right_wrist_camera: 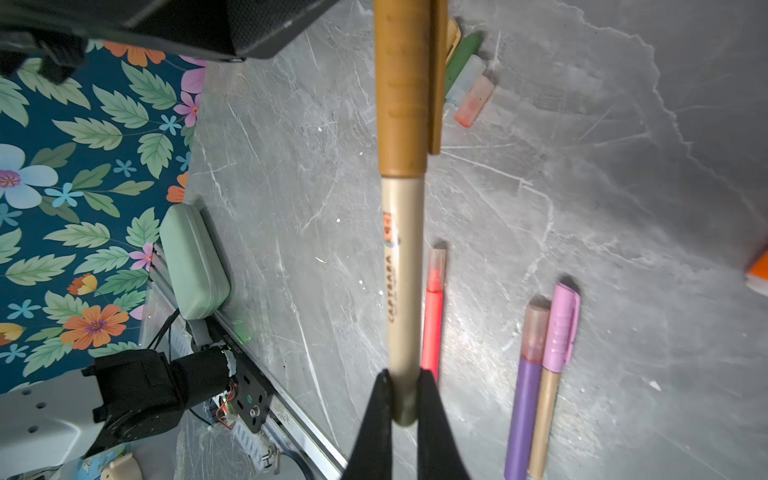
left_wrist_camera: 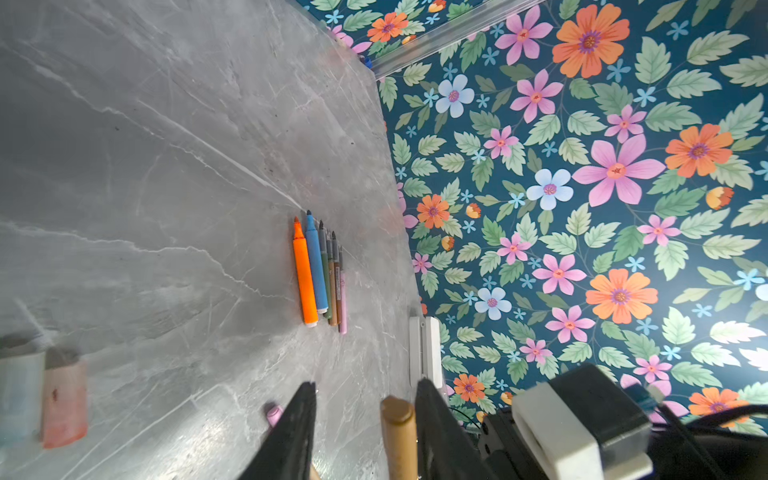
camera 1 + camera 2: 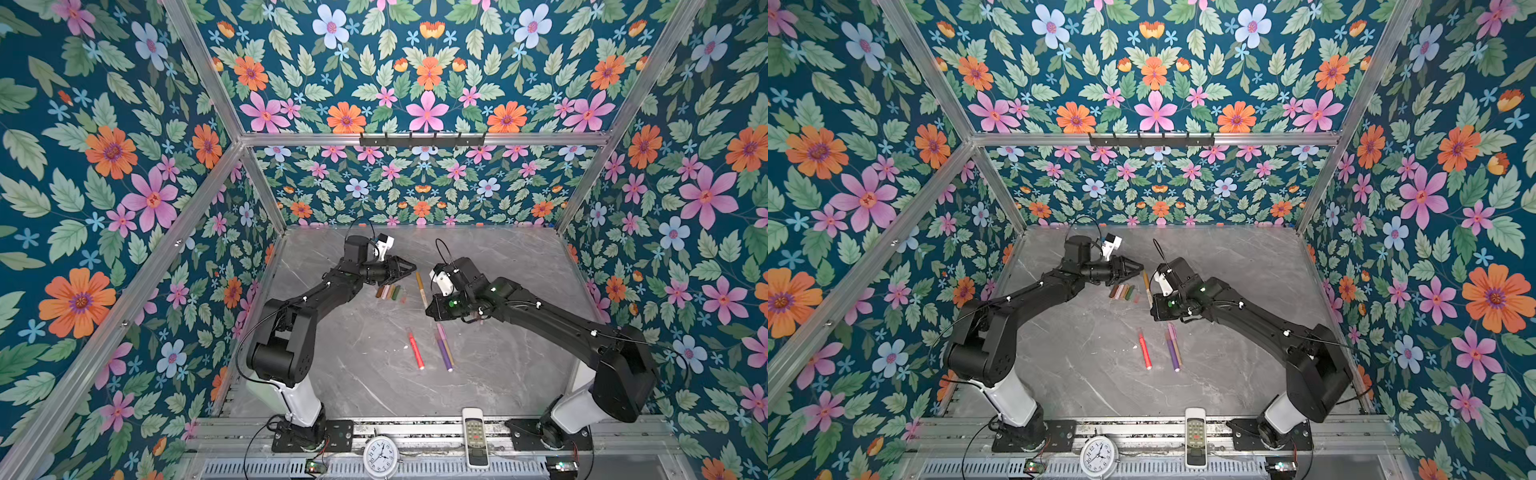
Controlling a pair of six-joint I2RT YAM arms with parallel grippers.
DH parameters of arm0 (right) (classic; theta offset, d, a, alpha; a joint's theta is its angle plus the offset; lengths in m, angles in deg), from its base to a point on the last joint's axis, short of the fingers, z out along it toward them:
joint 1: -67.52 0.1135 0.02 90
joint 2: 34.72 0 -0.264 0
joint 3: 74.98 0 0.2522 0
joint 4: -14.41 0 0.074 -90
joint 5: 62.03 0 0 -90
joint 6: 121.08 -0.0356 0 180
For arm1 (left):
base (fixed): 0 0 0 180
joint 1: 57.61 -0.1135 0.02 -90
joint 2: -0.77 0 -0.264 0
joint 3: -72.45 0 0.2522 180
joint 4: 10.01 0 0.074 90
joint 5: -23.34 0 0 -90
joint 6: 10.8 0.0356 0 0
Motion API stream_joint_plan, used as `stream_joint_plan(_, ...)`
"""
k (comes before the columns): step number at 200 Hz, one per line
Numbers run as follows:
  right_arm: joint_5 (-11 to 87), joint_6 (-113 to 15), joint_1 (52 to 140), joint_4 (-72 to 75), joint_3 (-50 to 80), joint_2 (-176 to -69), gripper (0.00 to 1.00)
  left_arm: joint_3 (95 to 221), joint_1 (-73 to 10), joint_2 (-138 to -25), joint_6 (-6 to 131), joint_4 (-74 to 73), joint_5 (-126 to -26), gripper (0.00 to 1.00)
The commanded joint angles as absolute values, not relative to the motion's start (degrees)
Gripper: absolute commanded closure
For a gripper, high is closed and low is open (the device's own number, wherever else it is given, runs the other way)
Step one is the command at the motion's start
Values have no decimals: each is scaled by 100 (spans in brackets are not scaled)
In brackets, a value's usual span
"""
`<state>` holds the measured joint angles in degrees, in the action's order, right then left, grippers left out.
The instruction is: Open the pen caps
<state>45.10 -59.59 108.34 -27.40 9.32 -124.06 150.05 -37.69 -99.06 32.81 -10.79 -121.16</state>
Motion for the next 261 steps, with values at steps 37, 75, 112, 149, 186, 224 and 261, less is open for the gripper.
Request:
stream_joint_plan(37,4423,-5881,10831,-2775,1240,-12607,98,14987,-3696,-9945,3102,-1497,-12328,58)
stream_joint_plan(75,4377,-5859,10836,-2812,1354,-12680,98,15002,-3651,-9969,3089,-1490,-12335,61)
stream_joint_plan(112,4314,-5802,10837,-2884,1504,-12775,98,15008,-3618,-9972,3087,-1519,-12405,73)
stream_joint_plan(149,4306,-5745,10835,-2959,1678,-12862,97,15016,-3580,-9952,3108,-1549,-12473,99)
stream_joint_plan(186,4236,-5758,10836,-3008,1846,-12924,77,15019,-3572,-9901,3110,-1567,-12484,100)
stream_joint_plan(224,4133,-5713,10813,-3064,2110,-13319,75,15004,-3573,-9881,3103,-1576,-12493,100)
stream_joint_plan(261,4160,-5717,10773,-2999,2205,-13500,79,15004,-3572,-9866,3101,-1585,-12501,100)
